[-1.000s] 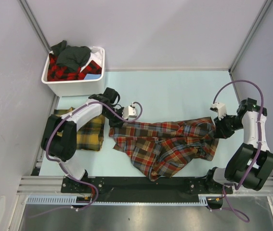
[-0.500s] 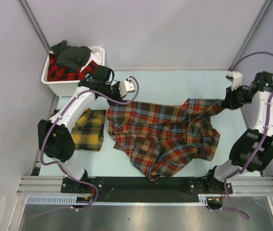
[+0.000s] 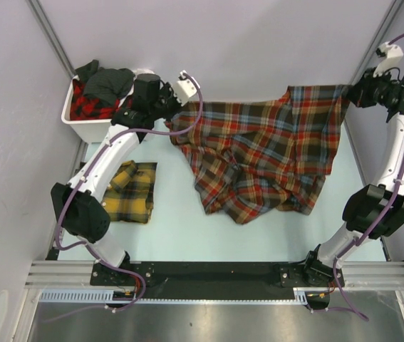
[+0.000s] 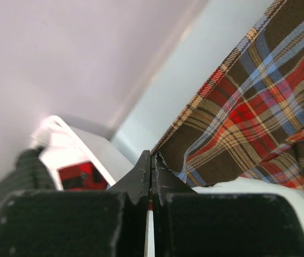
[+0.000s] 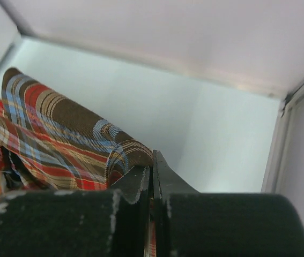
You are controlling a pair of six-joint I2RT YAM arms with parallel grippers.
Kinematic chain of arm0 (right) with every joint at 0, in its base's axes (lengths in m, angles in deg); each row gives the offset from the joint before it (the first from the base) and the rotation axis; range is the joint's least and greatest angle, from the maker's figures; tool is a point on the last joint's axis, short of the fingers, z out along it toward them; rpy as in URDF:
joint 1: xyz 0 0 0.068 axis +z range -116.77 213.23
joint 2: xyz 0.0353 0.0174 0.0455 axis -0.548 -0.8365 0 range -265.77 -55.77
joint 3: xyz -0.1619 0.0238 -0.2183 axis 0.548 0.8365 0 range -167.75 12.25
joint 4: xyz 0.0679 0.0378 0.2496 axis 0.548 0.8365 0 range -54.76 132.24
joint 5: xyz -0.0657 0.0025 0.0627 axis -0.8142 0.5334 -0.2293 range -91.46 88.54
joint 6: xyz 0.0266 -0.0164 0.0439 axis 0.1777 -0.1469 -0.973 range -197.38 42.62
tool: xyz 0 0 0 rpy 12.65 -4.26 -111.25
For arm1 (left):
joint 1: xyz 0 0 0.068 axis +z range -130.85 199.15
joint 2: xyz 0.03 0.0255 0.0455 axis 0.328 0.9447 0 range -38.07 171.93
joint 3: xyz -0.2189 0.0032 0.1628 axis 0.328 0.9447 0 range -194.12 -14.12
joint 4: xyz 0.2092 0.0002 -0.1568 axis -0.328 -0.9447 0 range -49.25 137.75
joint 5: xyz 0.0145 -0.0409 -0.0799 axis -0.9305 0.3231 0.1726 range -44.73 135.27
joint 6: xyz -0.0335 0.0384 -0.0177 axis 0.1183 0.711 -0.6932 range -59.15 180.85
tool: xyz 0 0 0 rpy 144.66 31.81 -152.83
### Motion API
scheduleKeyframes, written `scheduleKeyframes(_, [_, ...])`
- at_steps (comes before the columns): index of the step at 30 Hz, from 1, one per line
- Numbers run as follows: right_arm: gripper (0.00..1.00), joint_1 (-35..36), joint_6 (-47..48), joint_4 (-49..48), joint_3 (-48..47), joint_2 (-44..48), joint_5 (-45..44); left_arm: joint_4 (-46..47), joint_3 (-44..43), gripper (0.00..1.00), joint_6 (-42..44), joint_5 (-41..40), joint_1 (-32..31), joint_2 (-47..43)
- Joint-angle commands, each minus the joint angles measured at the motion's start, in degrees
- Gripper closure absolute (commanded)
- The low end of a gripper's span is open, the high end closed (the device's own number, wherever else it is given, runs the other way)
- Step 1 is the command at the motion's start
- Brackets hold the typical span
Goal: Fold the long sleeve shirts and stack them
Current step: Flatten the shirt out
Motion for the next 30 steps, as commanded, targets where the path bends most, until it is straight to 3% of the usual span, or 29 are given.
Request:
scheduleKeyframes(1, [1.0,-1.33,-8.25,-12.07,-6.14,0.96,-1.99,7.5,-5.42,1.0,3.36,-11.78,-2.48,-4.43])
scheduleKeyframes(4, [1.0,-1.77,-11.95,-16.73,-9.92,1.4,-5.06,11.04,-9.19,1.0,6.87,-11.14,-3.19,-4.17])
scheduleKeyframes(5, [1.0,-1.94,-12.56,-19.26,-12.02,1.58,-6.46,14.26,-9.28,1.0,9.15,-16.8,-3.98,-4.34])
scheduleKeyframes(6, [1.0,-2.03,-14.31,-20.94,-13.0,2.45,-10.57,17.34,-11.72,1.0,8.13,-17.03,-3.99,-4.17])
scheduleKeyframes(8, [1.0,-3.17,-16.95,-27.59,-15.01,3.77,-14.37,13.08,-17.35,1.0,10.12,-17.27,-4.86,-2.85])
scheduleKeyframes(9, [1.0,-3.61,-19.4,-30.07,-15.64,5.34,-17.0,16.02,-18.41,1.0,10.57,-18.69,-5.91,-3.19])
scheduleKeyframes(13, [1.0,-5.55,-22.75,-36.07,-20.29,7.02,-21.15,12.71,-28.43,1.0,5.07,-16.5,-5.31,-2.05])
scheduleKeyframes(15, [1.0,-6.42,-24.51,-36.51,-20.22,7.99,-20.2,9.48,-29.5,1.0,3.03,-12.58,-5.4,-3.45])
scheduleKeyframes(17, [1.0,-6.17,-27.5,-35.9,-17.16,10.71,-17.22,9.81,-24.96,1.0,0.65,-12.02,-6.79,-5.82])
scheduleKeyframes(18, [1.0,-3.9,-27.95,-35.2,-11.05,12.02,-12.33,7.9,-19.36,1.0,0.65,-5.76,-7.67,-8.1])
scheduleKeyframes(20, [1.0,2.94,-21.91,-30.21,-3.21,16.59,-10.78,4.02,-14.15,1.0,1.97,-4.02,-12.48,-9.78])
scheduleKeyframes(21, [1.0,10.9,-19.45,-28.62,0.41,18.26,-11.83,3.75,-10.64,1.0,-0.38,-2.37,-13.12,-11.27])
scheduleKeyframes(22, [1.0,14.11,-17.34,-27.04,7.14,20.71,-12.88,2.88,-10.6,1.0,-6.24,3.91,-13.3,-11.28])
scheduleKeyframes(24, [1.0,17.9,-13.81,-27.46,10.19,21.61,-18.06,2.96,-13.39,1.0,-9.8,1.36,-14.45,-9.54])
scheduleKeyframes(27, [1.0,11.01,-17.65,-29.74,2.15,17.33,-22.21,6.54,-20.25,1.0,-13.59,-7.77,-8.58,-7.42])
scheduleKeyframes(28, [1.0,4.1,-19.93,-30.27,-2.06,14.87,-22.3,8.04,-22.62,1.0,-14.11,-11.89,-6.56,-6.63])
scheduleKeyframes(30, [1.0,-0.69,-28.19,-30.19,-17.0,6.88,-23.35,8.94,-33.33,1.0,-14.99,-12.99,-1.37,-2.43])
